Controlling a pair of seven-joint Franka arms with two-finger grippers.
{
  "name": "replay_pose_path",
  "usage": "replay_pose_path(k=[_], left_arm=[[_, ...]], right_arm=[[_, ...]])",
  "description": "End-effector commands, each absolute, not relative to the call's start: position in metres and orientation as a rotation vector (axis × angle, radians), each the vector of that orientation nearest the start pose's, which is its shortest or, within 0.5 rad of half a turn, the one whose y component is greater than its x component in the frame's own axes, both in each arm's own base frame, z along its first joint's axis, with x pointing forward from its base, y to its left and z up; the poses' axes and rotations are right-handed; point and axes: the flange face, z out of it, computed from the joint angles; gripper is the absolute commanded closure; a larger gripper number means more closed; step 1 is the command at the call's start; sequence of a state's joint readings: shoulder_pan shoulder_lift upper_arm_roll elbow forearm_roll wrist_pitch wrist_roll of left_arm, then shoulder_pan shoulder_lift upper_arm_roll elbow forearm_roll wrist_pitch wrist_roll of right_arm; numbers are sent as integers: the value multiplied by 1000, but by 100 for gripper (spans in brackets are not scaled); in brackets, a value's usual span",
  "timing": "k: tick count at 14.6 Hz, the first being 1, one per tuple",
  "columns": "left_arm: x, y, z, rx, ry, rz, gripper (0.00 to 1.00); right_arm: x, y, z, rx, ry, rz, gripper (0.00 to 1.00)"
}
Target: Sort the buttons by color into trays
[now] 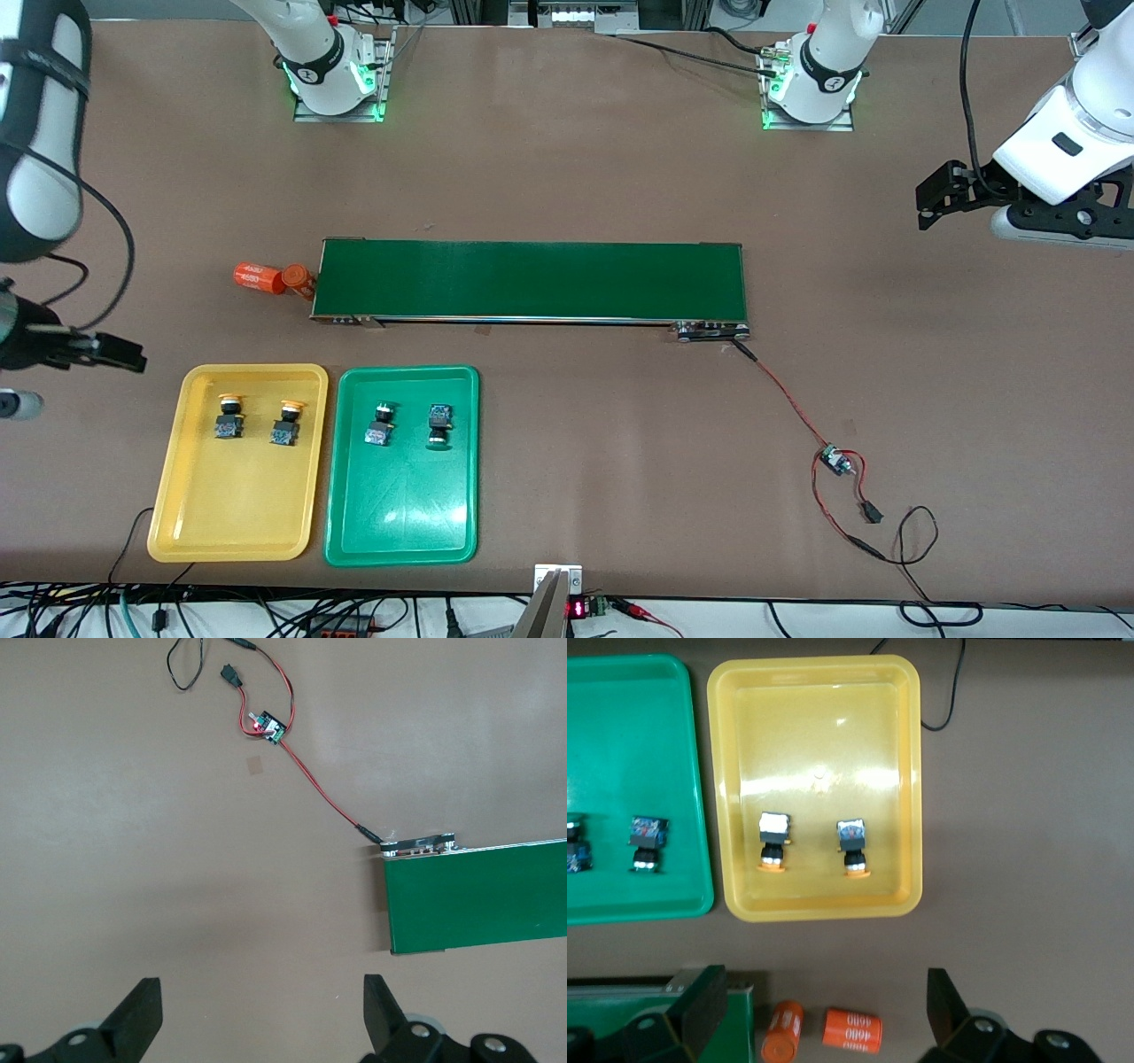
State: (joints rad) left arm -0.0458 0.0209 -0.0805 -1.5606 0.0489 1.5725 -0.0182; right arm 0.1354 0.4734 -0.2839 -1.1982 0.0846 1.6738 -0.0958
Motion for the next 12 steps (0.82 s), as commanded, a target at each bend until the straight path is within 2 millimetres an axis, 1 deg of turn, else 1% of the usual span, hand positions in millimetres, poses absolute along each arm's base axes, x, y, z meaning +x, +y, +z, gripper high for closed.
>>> replay_pose_path(k=[1,2,3,4,6,7,9,10,11,12], left_arm=[[558,-60,624,-3070,175,22,0],[558,-57,625,-3070,172,22,0],[557,-56,624,-3070,167,29,0],[558,-57,624,-3069,165,31,0],[558,-58,623,-3071,160,33,0],[558,-56,624,-3071,160,31,0],[558,-57,624,-3069,165,31,0],[558,-58,624,-3069,165,31,0],[558,-59,624,-3069,167,31,0],[558,-59,624,-3069,165,31,0]], right_arm=[[649,-66,572,-3162,93,47,0],[637,-75,582,-3152,121,76,0],[628,-89,584,-3134,186,87,0],[617,-98,585,-3115,219,89,0],[601,-103,580,-3097,224,71,0],[598,-102,579,-3101,212,70,0],[599,-78,584,-3149,133,75,0],[595,-65,595,-3192,90,56,0],[592,-57,599,-3206,71,52,0],[586,-56,603,-3202,71,52,0]])
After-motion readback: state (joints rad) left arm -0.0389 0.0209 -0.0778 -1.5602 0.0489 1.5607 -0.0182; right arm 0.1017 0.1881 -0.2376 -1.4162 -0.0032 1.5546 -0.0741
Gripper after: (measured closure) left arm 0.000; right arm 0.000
